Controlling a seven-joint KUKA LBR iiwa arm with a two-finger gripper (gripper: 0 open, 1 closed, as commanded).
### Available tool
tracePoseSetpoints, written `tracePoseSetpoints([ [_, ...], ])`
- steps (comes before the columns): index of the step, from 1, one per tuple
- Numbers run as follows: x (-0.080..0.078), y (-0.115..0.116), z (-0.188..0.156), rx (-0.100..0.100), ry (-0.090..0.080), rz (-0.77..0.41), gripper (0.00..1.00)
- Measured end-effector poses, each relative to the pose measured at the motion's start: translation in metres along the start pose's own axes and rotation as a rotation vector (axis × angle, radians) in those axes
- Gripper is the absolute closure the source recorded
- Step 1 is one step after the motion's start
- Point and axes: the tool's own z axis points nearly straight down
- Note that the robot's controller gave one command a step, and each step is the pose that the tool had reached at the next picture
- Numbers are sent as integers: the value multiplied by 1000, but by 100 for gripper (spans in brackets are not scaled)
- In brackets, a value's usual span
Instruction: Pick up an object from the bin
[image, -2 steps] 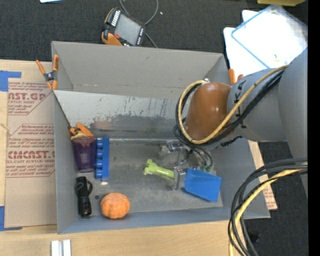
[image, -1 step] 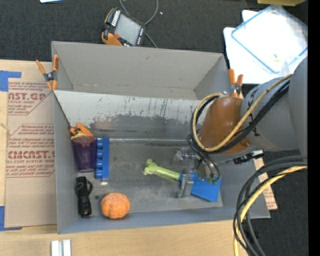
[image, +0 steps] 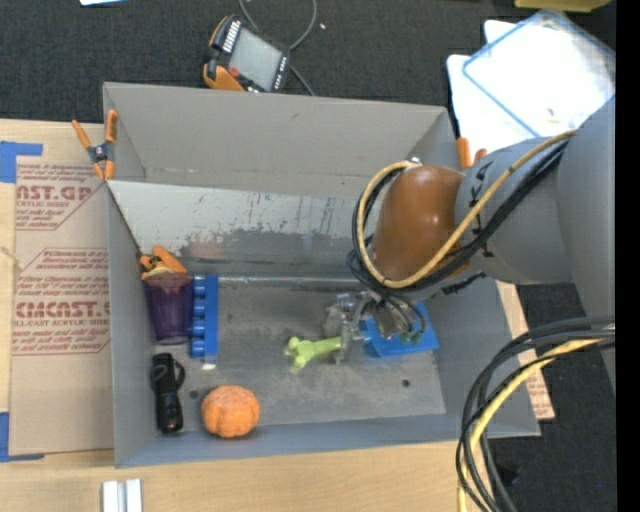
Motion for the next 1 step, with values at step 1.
tracePoseSetpoints([
  [1, 0, 0, 0, 0, 0, 0, 100],
])
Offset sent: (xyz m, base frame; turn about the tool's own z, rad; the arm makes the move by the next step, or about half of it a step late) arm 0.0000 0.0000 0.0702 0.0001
